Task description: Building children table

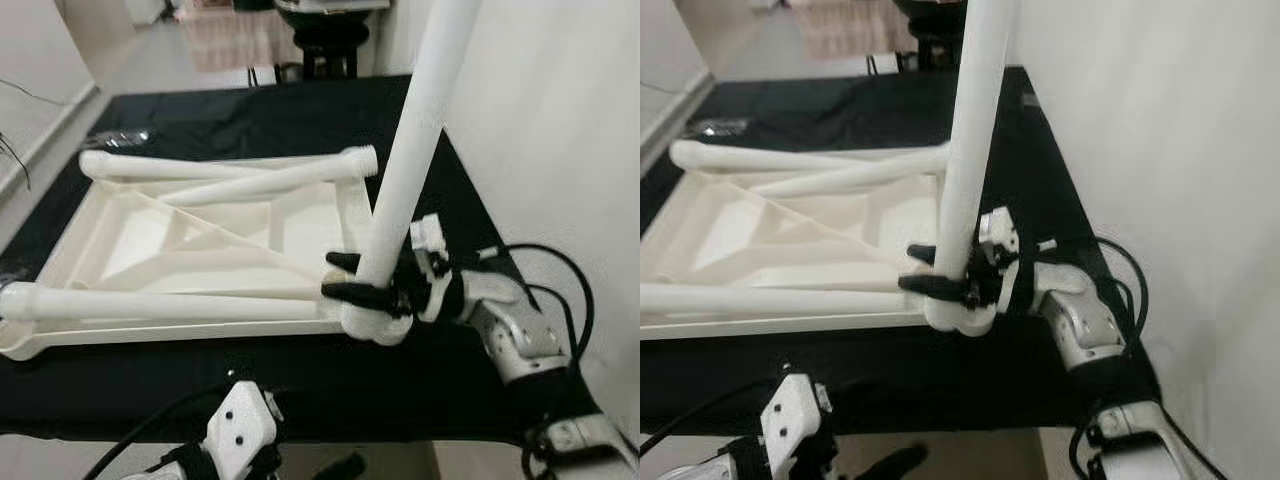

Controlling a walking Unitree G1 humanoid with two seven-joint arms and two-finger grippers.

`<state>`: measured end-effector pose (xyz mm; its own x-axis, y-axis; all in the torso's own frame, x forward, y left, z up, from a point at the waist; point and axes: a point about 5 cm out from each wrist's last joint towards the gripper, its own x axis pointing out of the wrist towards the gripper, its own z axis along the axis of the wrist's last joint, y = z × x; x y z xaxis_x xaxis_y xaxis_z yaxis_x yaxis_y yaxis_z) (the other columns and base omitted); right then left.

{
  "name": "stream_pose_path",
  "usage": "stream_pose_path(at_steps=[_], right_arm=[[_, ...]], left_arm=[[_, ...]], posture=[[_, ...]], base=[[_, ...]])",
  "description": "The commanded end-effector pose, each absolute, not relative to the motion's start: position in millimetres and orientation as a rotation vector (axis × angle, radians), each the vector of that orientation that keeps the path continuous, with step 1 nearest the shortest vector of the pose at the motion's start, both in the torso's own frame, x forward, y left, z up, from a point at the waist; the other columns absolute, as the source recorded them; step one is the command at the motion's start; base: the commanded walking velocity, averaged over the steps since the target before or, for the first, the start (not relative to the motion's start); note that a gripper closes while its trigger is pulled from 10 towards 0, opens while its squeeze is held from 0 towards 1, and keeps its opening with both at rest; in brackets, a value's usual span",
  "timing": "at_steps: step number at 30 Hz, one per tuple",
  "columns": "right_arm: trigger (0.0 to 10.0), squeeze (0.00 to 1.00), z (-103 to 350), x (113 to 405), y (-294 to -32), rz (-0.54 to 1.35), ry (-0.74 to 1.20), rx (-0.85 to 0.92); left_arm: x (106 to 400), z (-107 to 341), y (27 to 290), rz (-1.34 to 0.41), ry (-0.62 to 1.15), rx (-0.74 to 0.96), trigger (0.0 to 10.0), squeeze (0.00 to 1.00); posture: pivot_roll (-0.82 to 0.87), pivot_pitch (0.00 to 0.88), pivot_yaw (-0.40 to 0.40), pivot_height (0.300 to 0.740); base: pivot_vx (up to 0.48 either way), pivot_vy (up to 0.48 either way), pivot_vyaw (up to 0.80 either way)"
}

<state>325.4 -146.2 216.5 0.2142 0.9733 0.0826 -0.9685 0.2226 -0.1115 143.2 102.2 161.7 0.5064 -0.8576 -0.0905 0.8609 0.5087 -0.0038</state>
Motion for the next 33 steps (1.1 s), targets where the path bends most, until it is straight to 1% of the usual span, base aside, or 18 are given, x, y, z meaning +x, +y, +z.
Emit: stream_pose_path(at_steps=[1,5,8,11,15,17,18,19,26,28,33], right_arm=[[10.0,0.00,225,325,-154,1.372,-0.156,-0.039],[10.0,0.00,229,323,-160,1.402,-0.152,-0.043],[10.0,0.00,229,317,-169,1.447,-0.131,-0.051],[10.0,0.00,227,315,-170,1.475,-0.112,-0.062],[10.0,0.00,223,312,-170,1.498,-0.090,-0.091],[10.0,0.00,215,310,-167,1.511,-0.072,-0.169],[10.0,0.00,215,310,-167,1.511,-0.072,-0.169],[10.0,0.00,211,310,-159,1.492,-0.080,-0.231],[10.0,0.00,211,315,-153,1.462,-0.096,-0.280],[10.0,0.00,210,317,-153,1.473,-0.076,-0.313],[10.0,0.00,209,317,-155,1.494,-0.049,-0.325]], left_arm=[[136,164,103,-1.056,0.105,0.032,10.0,0.00],[133,166,103,-1.052,0.111,0.028,10.0,0.00],[131,168,104,-1.046,0.117,0.018,10.0,0.00],[131,170,104,-1.046,0.121,0.015,10.0,0.00],[131,171,105,-1.047,0.121,0.013,10.0,0.00],[131,172,106,-1.047,0.121,0.009,10.0,0.00],[131,172,106,-1.047,0.121,0.009,10.0,0.00],[132,173,106,-1.047,0.123,0.003,10.0,0.00],[132,173,106,-1.051,0.125,-0.001,10.0,0.00],[132,174,106,-1.054,0.128,-0.003,10.0,0.00],[131,174,105,-1.057,0.130,-0.007,10.0,0.00]], posture=[[0.04,0.329,0.060,0.740],[0.04,0.338,0.061,0.740],[0.04,0.348,0.059,0.740],[0.04,0.357,0.063,0.740],[0.04,0.359,0.065,0.740],[0.04,0.366,0.067,0.740],[0.04,0.366,0.067,0.740],[0.04,0.367,0.071,0.740],[0.04,0.366,0.073,0.740],[0.04,0.366,0.073,0.740],[0.03,0.363,0.066,0.740]], base=[[0.000,0.000,0.00],[0.000,0.000,0.00],[0.000,0.000,0.00],[0.000,0.000,0.00],[0.000,0.000,0.00],[0.000,0.000,0.00],[0.000,0.000,0.00],[0.000,0.000,0.00],[0.000,0.000,0.00],[0.000,0.000,0.00],[0.000,0.000,0.00]])
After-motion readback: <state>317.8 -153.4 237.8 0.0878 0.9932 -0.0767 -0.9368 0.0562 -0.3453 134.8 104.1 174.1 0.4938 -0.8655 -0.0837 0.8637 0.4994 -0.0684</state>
